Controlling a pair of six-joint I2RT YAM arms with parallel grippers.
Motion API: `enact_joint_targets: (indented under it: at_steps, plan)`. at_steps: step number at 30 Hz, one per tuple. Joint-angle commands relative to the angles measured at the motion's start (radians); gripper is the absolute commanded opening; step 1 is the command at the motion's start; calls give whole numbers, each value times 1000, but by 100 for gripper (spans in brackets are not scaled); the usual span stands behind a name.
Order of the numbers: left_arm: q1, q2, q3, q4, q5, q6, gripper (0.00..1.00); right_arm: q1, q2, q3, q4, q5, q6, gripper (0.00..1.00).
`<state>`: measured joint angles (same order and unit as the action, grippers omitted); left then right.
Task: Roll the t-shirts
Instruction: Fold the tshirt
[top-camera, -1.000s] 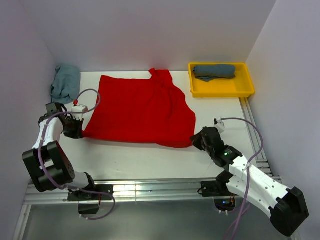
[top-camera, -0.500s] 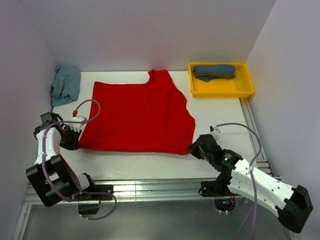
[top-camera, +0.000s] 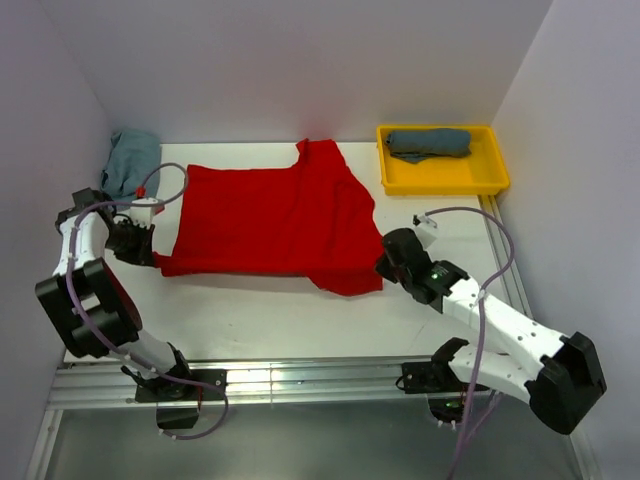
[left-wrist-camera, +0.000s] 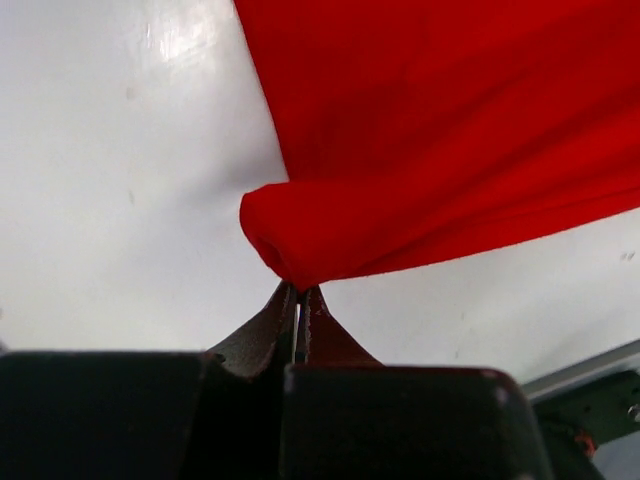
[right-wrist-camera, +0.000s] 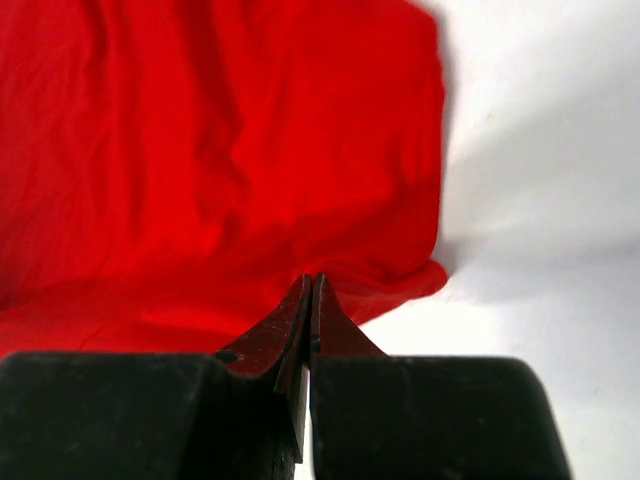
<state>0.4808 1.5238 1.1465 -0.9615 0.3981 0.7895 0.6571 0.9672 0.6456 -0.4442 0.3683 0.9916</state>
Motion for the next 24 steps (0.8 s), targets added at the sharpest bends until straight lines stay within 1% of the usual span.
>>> enact_joint_targets:
  at_steps: [1,4,10,19,24]
  plan:
    - [-62,68,59,58,50,-71,0,-73,73,58,61,0,-105,0]
    - [-110,136,96,121,58,-137,0,-106,132,84,93,-11,-137,0]
    - [-131,256,219,176,96,-248,0,-151,261,129,139,-20,-188,0]
    - [-179,398,312,214,74,-323,0,-178,410,198,174,-16,-215,0]
    - [-200,438,332,233,53,-349,0,-182,441,206,185,-8,-219,0]
